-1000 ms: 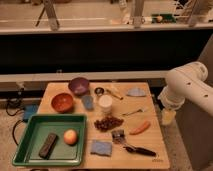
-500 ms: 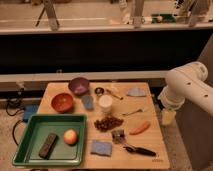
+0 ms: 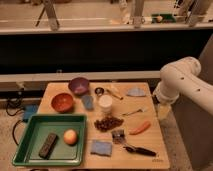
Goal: Place banana in paper cup
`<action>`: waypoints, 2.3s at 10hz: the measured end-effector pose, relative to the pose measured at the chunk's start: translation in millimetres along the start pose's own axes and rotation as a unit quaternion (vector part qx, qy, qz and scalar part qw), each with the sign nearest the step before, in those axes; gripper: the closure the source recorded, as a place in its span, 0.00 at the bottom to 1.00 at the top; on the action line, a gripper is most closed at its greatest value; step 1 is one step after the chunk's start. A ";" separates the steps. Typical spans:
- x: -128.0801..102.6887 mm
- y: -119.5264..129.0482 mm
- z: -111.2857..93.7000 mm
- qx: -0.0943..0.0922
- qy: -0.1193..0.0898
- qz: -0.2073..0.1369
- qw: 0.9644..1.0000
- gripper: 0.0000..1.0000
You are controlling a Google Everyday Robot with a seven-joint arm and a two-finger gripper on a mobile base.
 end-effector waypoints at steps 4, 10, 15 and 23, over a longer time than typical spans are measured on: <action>-5.0 -10.0 0.2 0.005 -0.003 -0.012 1.000 0.20; -25.2 -37.7 3.0 0.015 -0.016 -0.034 0.999 0.20; -37.6 -62.9 11.1 0.022 -0.034 -0.046 0.998 0.20; -63.0 -100.4 23.4 0.031 -0.057 -0.074 0.995 0.20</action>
